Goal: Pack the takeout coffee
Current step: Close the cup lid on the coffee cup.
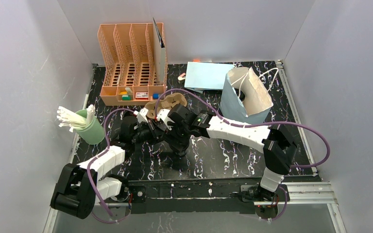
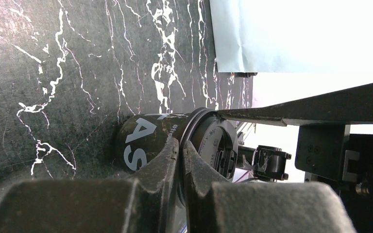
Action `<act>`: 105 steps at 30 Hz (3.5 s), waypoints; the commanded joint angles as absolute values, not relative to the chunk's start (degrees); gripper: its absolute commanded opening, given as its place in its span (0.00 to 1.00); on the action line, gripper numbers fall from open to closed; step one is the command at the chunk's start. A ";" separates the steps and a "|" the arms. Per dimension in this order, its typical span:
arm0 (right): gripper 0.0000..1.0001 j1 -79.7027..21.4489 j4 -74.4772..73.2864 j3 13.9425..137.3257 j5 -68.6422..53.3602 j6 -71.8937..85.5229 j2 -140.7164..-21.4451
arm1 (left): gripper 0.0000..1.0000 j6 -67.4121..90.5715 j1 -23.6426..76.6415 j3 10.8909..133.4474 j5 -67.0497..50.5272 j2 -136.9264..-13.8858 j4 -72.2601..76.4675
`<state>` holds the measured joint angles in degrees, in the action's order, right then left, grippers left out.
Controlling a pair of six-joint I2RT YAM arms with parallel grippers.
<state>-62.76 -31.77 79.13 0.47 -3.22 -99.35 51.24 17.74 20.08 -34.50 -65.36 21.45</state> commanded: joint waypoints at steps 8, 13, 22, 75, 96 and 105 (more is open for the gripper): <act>0.82 -63.46 -35.23 73.40 2.14 -0.65 -101.25 | 0.22 45.51 18.37 23.38 -26.25 -61.16 2.60; 0.87 -63.45 -37.14 74.51 5.69 4.30 -100.62 | 0.36 40.07 18.37 32.52 -20.23 -57.30 -9.68; 0.98 -63.50 -36.78 76.50 7.08 6.82 -97.48 | 0.40 40.99 18.37 31.69 -23.00 -55.76 -8.56; 0.96 -64.35 -58.42 94.43 15.77 8.15 -99.91 | 0.85 30.33 37.45 3.13 -3.51 -34.32 24.75; 0.94 -60.08 -59.46 95.53 0.35 5.76 -96.09 | 0.98 -2.59 46.29 -0.18 -13.38 -49.89 58.51; 0.94 -60.11 -59.23 96.49 -2.60 5.36 -97.76 | 0.98 -4.85 47.73 1.48 -12.92 -54.63 60.06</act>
